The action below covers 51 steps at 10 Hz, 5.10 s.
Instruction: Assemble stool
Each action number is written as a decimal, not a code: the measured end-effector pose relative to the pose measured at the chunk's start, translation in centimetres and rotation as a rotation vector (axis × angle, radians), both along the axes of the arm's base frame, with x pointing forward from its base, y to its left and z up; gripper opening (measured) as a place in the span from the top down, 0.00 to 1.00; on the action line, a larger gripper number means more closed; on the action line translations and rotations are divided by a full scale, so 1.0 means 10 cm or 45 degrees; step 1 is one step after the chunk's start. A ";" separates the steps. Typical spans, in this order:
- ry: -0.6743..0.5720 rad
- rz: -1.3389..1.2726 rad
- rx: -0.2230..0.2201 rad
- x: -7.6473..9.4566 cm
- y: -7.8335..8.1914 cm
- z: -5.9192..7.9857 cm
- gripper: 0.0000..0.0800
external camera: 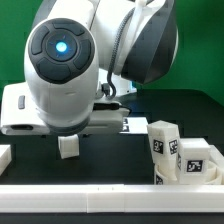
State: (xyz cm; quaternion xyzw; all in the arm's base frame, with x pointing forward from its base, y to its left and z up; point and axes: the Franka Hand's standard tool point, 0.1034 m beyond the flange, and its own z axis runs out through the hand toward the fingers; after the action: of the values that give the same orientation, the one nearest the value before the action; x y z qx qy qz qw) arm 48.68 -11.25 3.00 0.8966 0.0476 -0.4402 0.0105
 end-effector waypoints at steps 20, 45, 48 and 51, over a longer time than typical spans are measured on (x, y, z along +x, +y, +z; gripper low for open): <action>-0.073 -0.172 -0.124 0.15 0.13 0.36 0.59; -1.618 -0.525 -0.108 0.47 1.74 0.88 0.59; -1.617 -0.526 -0.106 0.46 1.75 0.87 0.59; -1.678 -0.522 -0.065 0.87 2.07 0.98 0.59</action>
Offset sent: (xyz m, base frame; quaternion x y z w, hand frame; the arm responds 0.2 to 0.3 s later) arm 0.0019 0.0077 -0.0212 0.0078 0.0239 -0.0194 0.9995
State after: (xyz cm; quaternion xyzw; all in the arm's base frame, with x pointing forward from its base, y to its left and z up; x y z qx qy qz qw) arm 57.38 9.47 12.80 0.9675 -0.1495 0.2026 -0.0250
